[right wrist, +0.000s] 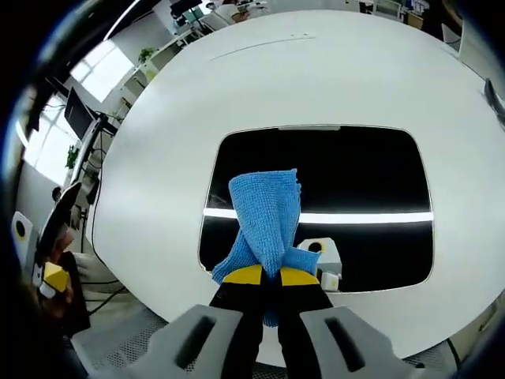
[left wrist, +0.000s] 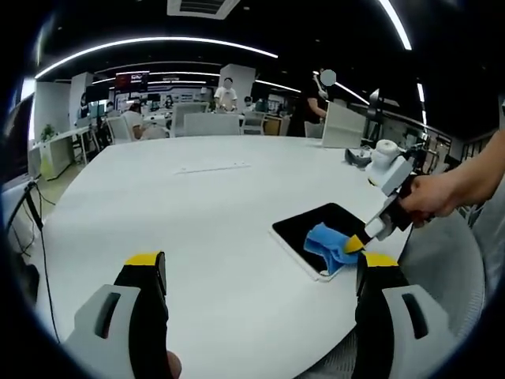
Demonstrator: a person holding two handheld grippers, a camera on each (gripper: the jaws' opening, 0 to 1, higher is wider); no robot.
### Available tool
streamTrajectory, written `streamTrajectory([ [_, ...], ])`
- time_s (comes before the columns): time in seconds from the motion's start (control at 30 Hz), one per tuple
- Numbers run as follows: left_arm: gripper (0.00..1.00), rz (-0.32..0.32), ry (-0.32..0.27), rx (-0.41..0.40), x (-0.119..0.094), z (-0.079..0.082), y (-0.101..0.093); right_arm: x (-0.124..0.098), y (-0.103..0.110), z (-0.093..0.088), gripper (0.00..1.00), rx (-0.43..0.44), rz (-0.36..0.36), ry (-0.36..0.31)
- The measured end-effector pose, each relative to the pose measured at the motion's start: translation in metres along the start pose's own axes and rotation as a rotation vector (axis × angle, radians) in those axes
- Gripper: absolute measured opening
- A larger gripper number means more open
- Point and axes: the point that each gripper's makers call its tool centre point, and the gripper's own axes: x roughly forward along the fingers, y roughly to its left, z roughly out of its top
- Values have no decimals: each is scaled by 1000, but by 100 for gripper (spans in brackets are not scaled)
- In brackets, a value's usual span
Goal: Wipe the mirror surface with the cleaning cloth until all visible marks leave the cleaned area.
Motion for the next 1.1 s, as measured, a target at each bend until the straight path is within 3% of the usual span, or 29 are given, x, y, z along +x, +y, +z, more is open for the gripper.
streamTrajectory([
  [0.37, 99, -13, 1, 15, 1, 4, 2, 7, 27, 3, 0, -30, 22, 0],
  [0.63, 99, -31, 13, 38, 0, -2, -9, 9, 35, 3, 0, -47, 31, 3],
  [1.1, 99, 0, 1, 6, -3, -1, 2, 14, 36, 8, 0, -55, 32, 14],
])
